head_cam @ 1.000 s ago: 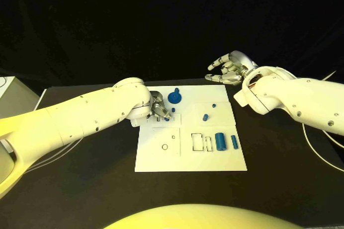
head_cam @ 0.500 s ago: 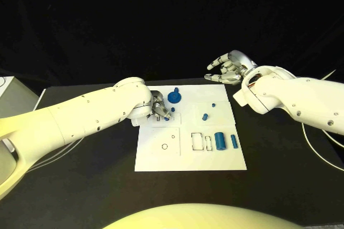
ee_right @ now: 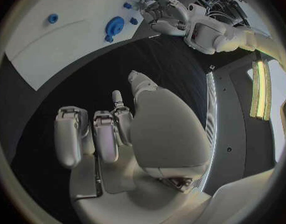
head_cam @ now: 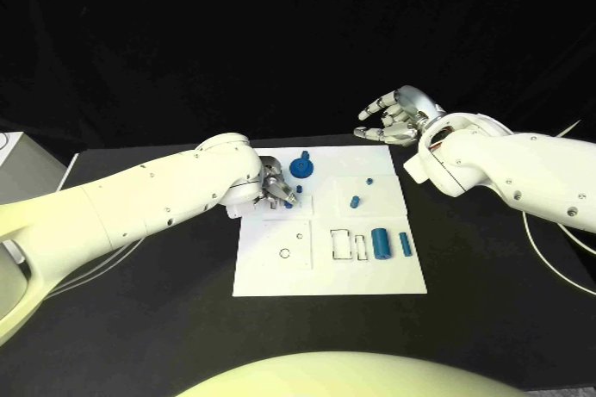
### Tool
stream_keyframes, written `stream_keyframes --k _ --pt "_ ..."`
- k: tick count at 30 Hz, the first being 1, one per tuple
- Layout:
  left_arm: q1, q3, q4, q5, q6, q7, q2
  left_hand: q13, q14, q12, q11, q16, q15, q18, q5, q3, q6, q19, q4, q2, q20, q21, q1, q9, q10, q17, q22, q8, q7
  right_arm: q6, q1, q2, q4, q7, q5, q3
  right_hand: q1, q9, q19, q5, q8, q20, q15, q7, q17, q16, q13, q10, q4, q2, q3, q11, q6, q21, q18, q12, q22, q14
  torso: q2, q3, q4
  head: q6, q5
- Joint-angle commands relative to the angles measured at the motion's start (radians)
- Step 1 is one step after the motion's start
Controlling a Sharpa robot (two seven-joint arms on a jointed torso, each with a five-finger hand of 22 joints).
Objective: Assemble the parts on the task board
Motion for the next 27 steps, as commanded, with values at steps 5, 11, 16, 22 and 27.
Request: stream_keyframes --k 5,11,16,22,27 --pt "-0.013 -0.010 -0.001 0.013 0.033 0.006 0.004 0.001 0.104 0.001 -0.001 0.004 -0.005 -0.009 -0.003 -0.072 0.004 0.003 0.036 -0.002 -0.005 -0.006 0.000 -0.003 -0.008 0.263 -0.001 -0.050 -0.005 0.005 0.000 -0.001 0.003 0.011 -0.007 0.000 -0.012 -0.001 0.049 0.004 0.001 0.003 -0.001 -0.001 0.256 0.003 0.121 -0.003 0.001 -0.002 0.004 0.000 -0.009 -0.004 -0.001 -0.003 0.136 0.101 0.000 -0.0013 -0.0003 -0.002 -0.001" --pt "-0.013 -0.010 -0.004 0.012 0.033 0.005 0.001 0.000 0.104 0.001 0.001 0.004 -0.004 -0.009 -0.004 -0.117 0.006 0.004 0.060 0.001 -0.005 -0.007 0.003 -0.003 -0.010 0.263 -0.001 -0.055 -0.003 0.003 0.000 -0.002 0.004 0.012 -0.007 0.000 -0.014 -0.001 0.049 0.004 0.001 0.003 -0.001 0.000 0.256 0.003 0.121 -0.003 0.002 -0.003 0.004 0.000 -0.010 -0.005 0.000 -0.003 0.135 0.100 0.000 -0.0009 -0.0001 -0.001 -0.001" --pt "-0.013 -0.010 -0.006 0.010 0.028 0.005 0.000 -0.002 0.104 0.001 0.002 0.004 -0.002 -0.009 -0.006 -0.172 0.008 0.004 0.091 0.002 -0.004 -0.008 0.004 -0.002 -0.011 0.263 -0.002 -0.060 -0.001 0.002 0.000 -0.003 0.005 0.014 -0.006 0.000 -0.014 -0.001 0.049 0.004 0.001 0.003 -0.001 0.000 0.256 0.003 0.121 -0.003 0.002 -0.003 0.004 0.000 -0.010 -0.005 0.000 -0.003 0.135 0.100 0.000 -0.0008 -0.0006 0.001 -0.001" --pt "-0.013 -0.010 -0.007 0.000 0.024 0.005 -0.001 0.000 0.104 0.003 0.004 0.004 -0.001 -0.009 -0.014 -0.234 0.010 0.005 0.128 0.002 -0.003 -0.009 0.009 0.001 -0.011 0.263 0.000 -0.065 0.000 0.000 0.000 -0.004 0.006 0.015 -0.005 0.000 -0.015 -0.002 0.049 0.004 0.000 0.003 -0.001 0.000 0.255 0.002 0.120 -0.004 0.002 -0.002 0.004 0.001 -0.011 -0.005 0.000 -0.004 0.135 0.100 0.000 -0.0008 -0.0009 0.002 -0.001" --pt "-0.013 -0.010 -0.006 -0.004 0.026 0.004 -0.005 0.001 0.104 0.005 0.004 0.004 0.000 -0.009 -0.031 -0.274 0.011 0.006 0.151 -0.003 -0.002 -0.009 0.014 0.002 -0.010 0.263 0.000 -0.069 0.000 -0.002 0.000 -0.007 0.007 0.017 -0.004 0.000 -0.017 -0.002 0.048 0.004 0.000 0.003 -0.001 0.000 0.253 0.001 0.119 -0.005 0.002 -0.002 0.004 0.001 -0.012 -0.007 0.000 -0.005 0.134 0.100 0.000 -0.0011 -0.0007 0.002 -0.001"
